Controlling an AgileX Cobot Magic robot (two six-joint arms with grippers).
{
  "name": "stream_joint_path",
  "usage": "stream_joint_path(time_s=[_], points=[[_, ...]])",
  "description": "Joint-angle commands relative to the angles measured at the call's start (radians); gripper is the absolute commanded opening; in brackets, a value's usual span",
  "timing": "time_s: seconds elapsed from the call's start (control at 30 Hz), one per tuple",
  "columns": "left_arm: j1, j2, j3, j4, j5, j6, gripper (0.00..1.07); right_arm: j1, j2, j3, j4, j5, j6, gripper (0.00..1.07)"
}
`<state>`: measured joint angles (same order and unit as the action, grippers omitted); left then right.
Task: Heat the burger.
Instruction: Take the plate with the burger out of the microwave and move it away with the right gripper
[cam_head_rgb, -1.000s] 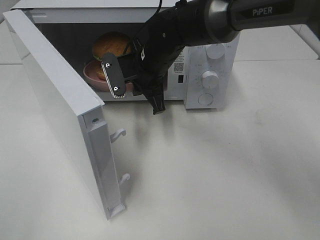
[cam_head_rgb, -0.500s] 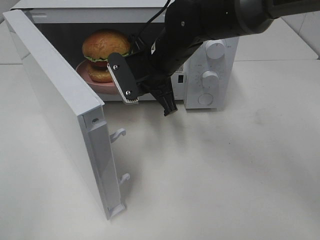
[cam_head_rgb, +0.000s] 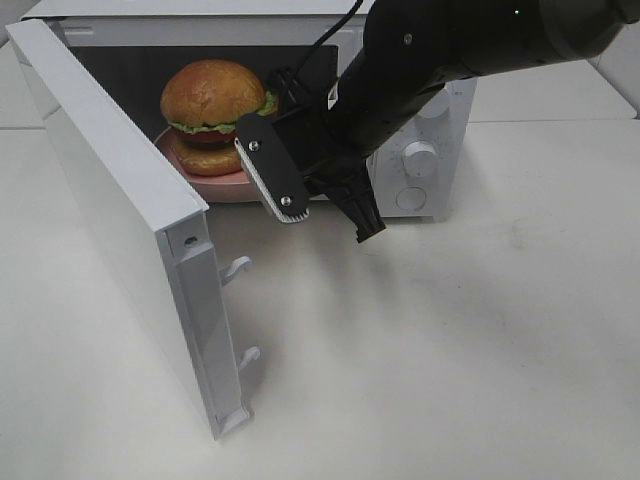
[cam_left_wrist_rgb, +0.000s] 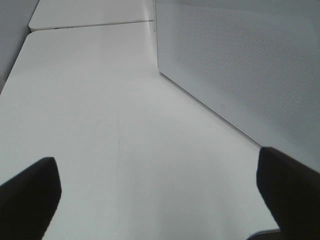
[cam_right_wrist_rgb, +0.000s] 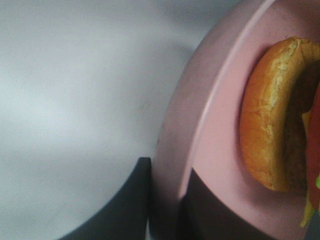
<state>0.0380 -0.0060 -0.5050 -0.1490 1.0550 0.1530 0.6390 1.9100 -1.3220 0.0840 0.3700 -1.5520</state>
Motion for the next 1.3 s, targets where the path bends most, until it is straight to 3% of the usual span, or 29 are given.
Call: stream_joint_path(time_s=[0.03, 1.3], points=[[0.0, -0.017, 0.002, 0.001, -0.013, -0.005, 1.0, -0.004, -0.05, 0.029, 0.005, -0.075, -0.009, 0.0], [0.0, -0.017, 0.002, 0.001, -0.013, -0.005, 1.0, -0.004, -0.575, 0.637, 0.038, -0.21, -0.007, 0.0]])
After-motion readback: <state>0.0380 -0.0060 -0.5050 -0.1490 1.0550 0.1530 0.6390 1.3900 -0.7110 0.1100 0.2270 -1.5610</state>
